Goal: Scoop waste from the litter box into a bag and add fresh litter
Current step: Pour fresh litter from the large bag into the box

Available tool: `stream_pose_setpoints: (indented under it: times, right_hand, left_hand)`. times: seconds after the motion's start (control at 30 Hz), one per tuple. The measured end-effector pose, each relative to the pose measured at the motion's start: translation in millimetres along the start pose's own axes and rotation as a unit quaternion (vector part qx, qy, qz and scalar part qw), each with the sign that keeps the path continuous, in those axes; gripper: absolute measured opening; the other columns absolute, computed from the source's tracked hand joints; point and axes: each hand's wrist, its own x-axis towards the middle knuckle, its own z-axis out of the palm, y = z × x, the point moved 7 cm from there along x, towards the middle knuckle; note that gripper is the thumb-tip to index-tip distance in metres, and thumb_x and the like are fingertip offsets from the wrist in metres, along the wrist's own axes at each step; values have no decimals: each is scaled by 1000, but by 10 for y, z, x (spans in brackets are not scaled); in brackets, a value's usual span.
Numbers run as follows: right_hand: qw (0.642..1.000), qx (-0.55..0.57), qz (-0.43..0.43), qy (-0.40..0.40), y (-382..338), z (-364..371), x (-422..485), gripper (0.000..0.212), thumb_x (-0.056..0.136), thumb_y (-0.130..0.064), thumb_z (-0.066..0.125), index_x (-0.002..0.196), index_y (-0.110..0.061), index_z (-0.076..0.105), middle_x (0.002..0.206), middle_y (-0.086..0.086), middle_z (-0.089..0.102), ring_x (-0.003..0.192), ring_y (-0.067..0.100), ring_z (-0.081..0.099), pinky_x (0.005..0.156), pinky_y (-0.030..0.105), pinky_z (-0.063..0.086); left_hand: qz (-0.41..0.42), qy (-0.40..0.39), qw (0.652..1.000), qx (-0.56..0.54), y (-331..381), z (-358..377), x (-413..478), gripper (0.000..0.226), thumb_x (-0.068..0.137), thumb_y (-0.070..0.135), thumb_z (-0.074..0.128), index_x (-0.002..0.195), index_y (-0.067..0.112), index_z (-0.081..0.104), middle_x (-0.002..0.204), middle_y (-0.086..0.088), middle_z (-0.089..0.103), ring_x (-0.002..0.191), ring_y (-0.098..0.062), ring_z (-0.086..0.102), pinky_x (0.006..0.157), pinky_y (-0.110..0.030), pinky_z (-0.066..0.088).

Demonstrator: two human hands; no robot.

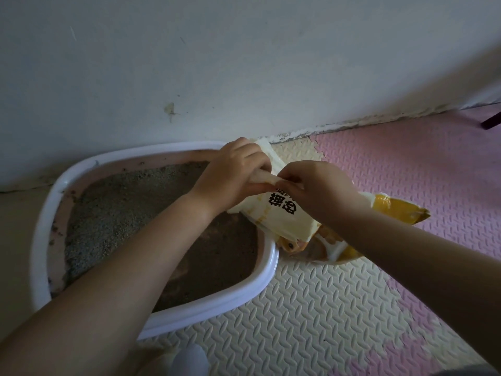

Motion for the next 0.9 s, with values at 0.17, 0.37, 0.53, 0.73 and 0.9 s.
stream_pose_setpoints:
  times: [0.17, 0.37, 0.53, 0.73, 0.9]
  right_hand:
    - [1000, -13, 4, 27, 46, -58, -31, 14, 90, -30, 61, 98, -22, 69, 86, -8, 67, 75, 8, 55, 64, 23, 41]
    - [999, 11, 32, 36, 88, -150, -60, 11, 89, -26, 63, 96, -22, 70, 84, -9, 68, 76, 9, 61, 66, 27, 51]
    - [997, 28, 58, 41, 173, -184, -83, 9, 87, -26, 65, 93, -23, 70, 82, -11, 69, 75, 9, 63, 68, 36, 55]
    - [996, 31, 72, 33, 139, -158, -57, 11, 86, -36, 63, 92, -27, 66, 80, -14, 65, 74, 4, 61, 65, 30, 54]
    - [995, 55, 80, 33, 18, -60, 58, 18, 87, -38, 61, 100, -27, 66, 82, -13, 65, 72, 4, 59, 62, 25, 47]
  left_hand:
    - [-78, -16, 997, -12, -216, -129, -81, 65, 73, 58, 64, 124, 18, 58, 120, 3, 56, 113, -10, 43, 95, -15, 30]
    - [-185, -48, 970, -153, -274, -170, -102, 61, 67, 53, 73, 122, 31, 58, 109, 18, 54, 96, -1, 53, 85, -15, 45]
    - [-213, -46, 952, -215, -302, -240, -33, 28, 76, 41, 73, 103, 33, 68, 100, 16, 62, 93, 0, 57, 86, -23, 49]
    - [-202, 10, 962, -183, -285, -264, 0, 15, 81, 32, 72, 92, 22, 72, 87, 18, 61, 84, 3, 56, 74, -8, 40]
    - [-190, 50, 966, -168, -214, -276, 23, 15, 81, 29, 73, 83, 14, 71, 79, 17, 60, 82, -1, 55, 72, -12, 40]
